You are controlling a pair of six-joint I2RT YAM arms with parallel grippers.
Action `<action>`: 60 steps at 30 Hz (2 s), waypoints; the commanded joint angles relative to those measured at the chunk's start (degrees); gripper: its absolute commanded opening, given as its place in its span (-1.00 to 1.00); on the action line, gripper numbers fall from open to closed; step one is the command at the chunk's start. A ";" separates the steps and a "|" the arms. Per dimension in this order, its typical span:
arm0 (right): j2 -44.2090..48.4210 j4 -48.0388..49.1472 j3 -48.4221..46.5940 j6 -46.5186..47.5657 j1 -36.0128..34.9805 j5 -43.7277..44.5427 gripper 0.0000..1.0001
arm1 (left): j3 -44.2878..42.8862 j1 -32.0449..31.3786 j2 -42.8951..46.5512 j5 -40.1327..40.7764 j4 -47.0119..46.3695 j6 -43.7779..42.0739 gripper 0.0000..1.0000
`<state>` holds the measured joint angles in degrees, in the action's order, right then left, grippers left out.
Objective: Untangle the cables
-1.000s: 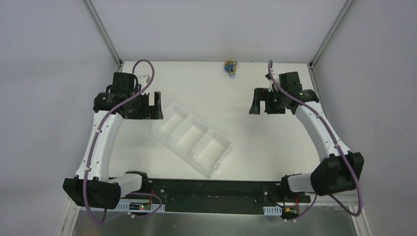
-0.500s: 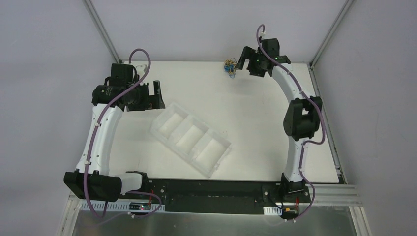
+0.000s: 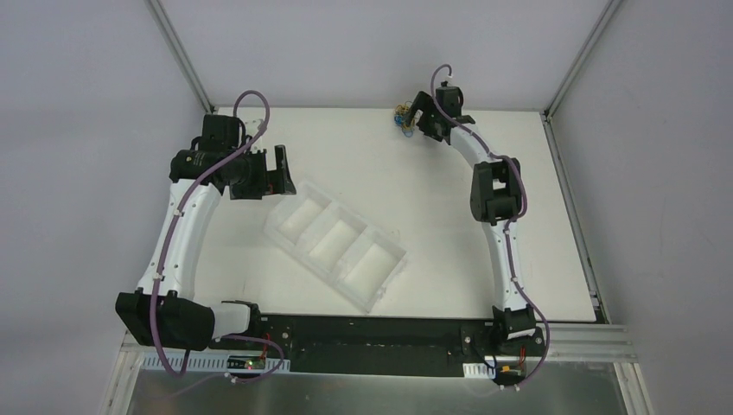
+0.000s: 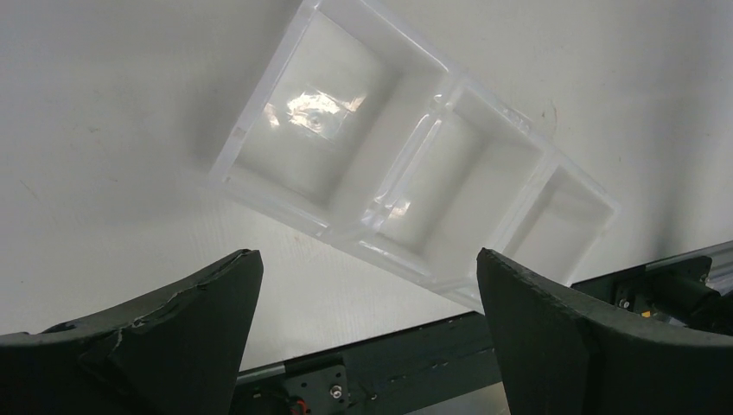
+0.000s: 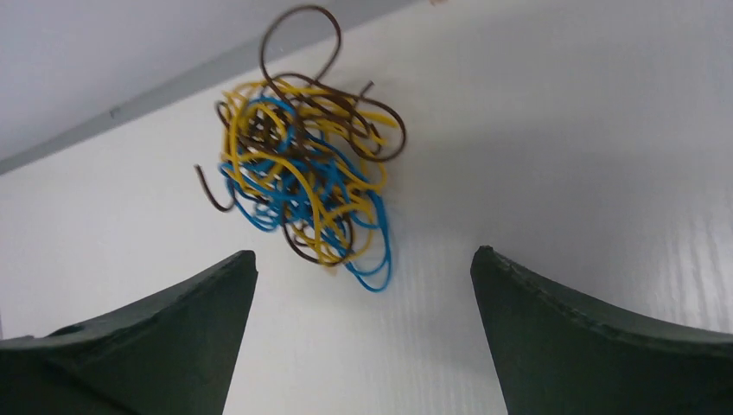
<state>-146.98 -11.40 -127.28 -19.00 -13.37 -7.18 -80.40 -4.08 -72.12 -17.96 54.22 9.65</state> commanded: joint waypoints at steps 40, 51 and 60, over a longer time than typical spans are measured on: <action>55.02 -16.29 34.01 11.81 3.28 -40.26 -1.00 | -4.30 -19.57 -16.36 -26.75 -38.35 -11.39 0.99; 48.94 -16.86 45.56 12.97 5.57 -28.01 -1.00 | -10.23 -24.77 -34.71 -19.95 -44.46 -12.31 0.75; 46.83 -24.80 55.21 20.60 13.08 -23.91 -1.00 | -16.00 -26.71 -45.98 -21.01 -44.12 2.27 0.59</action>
<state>-102.54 -31.16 -74.17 -3.51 -2.04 -33.65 -92.03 -29.34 -115.48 -37.85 12.14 3.79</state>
